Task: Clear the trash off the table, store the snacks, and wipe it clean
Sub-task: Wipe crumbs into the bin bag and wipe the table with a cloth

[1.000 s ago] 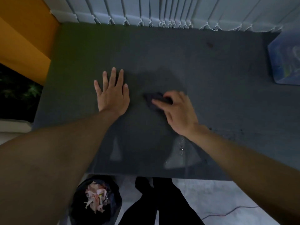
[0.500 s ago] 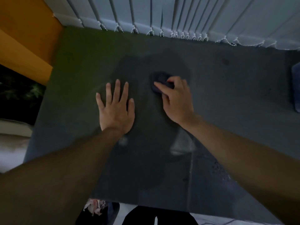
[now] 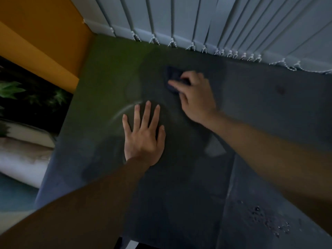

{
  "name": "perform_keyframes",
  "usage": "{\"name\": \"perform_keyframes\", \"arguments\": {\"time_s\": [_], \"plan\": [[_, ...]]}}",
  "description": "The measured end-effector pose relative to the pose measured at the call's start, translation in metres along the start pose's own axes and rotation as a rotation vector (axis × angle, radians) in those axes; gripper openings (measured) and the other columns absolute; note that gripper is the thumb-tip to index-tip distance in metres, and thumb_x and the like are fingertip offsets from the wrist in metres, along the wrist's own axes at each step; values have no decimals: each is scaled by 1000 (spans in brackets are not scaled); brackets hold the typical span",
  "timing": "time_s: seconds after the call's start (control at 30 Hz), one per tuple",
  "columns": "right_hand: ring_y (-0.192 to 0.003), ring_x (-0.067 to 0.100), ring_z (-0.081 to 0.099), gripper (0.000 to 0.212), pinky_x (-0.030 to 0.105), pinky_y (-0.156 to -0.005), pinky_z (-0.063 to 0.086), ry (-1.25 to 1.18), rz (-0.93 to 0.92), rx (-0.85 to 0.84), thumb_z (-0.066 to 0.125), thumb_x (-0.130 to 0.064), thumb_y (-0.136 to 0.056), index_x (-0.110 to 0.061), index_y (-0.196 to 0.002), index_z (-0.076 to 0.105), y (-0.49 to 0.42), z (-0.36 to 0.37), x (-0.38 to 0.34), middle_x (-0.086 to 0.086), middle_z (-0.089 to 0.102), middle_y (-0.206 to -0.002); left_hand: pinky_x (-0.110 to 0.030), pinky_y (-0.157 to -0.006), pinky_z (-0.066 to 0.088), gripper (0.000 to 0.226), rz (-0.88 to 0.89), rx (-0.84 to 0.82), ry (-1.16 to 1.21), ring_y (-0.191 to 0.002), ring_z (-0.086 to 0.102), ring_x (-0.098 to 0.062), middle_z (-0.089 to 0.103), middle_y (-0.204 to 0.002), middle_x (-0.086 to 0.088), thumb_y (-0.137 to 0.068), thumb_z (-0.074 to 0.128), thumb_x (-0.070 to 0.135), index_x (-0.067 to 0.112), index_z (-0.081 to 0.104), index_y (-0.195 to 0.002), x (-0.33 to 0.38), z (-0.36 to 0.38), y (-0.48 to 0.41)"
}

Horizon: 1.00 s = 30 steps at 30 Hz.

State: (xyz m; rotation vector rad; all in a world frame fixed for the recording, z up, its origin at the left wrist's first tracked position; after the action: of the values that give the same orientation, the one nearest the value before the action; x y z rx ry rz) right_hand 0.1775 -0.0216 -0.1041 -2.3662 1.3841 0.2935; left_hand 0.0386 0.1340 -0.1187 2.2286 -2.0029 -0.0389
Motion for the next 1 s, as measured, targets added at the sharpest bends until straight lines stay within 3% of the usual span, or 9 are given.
{"name": "perform_keyframes", "arguments": {"time_s": [0.1,0.27,0.43,0.47,0.63,0.7,0.83,0.87,1.0], "plan": [[-106,32,50,44,41,-82,37,47,-175,-86,51,-14,-93,-30,-132,63,-10,-1,9,6,54,-124,-60,-121,5,61,1,23,0,-155,1,-26,7,-168,2,-103,25,45,28,14,-160,0,0,1],[-119,33,46,47,43,-92,37,69,269,43,49,-16,-93,-33,-135,59,-47,-7,40,5,52,-132,-60,-121,6,62,16,38,-11,-155,4,-27,11,-168,0,-102,29,44,26,18,-160,-1,0,-1],[-110,32,48,47,42,-84,38,62,-84,-70,49,-13,-92,-31,-134,61,-11,-4,20,4,54,-128,-60,-121,5,62,12,29,-4,-155,3,-26,10,-168,2,-102,29,44,27,17,-160,-3,-1,-2],[-110,32,48,47,43,-84,39,98,-87,-72,48,-14,-92,-32,-134,60,-9,-9,30,3,55,-128,-60,-121,5,62,7,24,4,-155,2,-26,10,-168,2,-101,29,45,28,17,-160,-3,-1,-2],[-118,34,46,48,42,-91,35,110,410,81,47,-13,-93,-32,-136,58,-3,-28,70,6,52,-134,-61,-120,1,63,-6,8,38,-155,0,-25,10,-168,4,-100,26,46,29,17,-160,-4,-4,-3],[-116,34,47,48,43,-89,38,92,337,70,48,-14,-91,-32,-134,59,12,-25,52,6,52,-132,-61,-120,2,63,-8,9,36,-155,2,-27,12,-168,3,-100,25,47,29,18,-160,-3,-4,-3],[-110,29,47,48,41,-83,37,100,-52,-80,47,-15,-92,-33,-135,59,53,-24,37,1,54,-130,-62,-120,6,65,-19,7,26,-153,12,-30,23,-165,-1,-98,27,49,29,21,-159,1,-7,-2],[-110,29,47,48,41,-84,36,136,-56,-89,47,-16,-92,-35,-134,59,55,-29,45,0,54,-130,-62,-119,7,65,-23,6,26,-152,15,-31,26,-163,-2,-97,29,50,29,23,-158,2,-8,-2],[-114,31,47,49,43,-88,35,124,451,78,51,-15,-90,-36,-133,59,56,-48,80,2,52,-132,-59,-120,12,67,-55,60,36,-138,34,-40,47,-145,-12,-91,41,56,18,44,-146,13,-18,-15]]}}
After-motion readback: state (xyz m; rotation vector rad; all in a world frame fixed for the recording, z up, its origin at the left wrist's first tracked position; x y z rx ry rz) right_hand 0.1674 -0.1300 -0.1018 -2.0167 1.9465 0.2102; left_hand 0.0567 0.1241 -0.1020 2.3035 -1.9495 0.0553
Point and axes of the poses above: each hand's wrist, its own y-axis away from the middle knuckle, its own z-axis out of the palm, x = y × z, the point moved 3 cm from there along -y, towards the middle knuckle
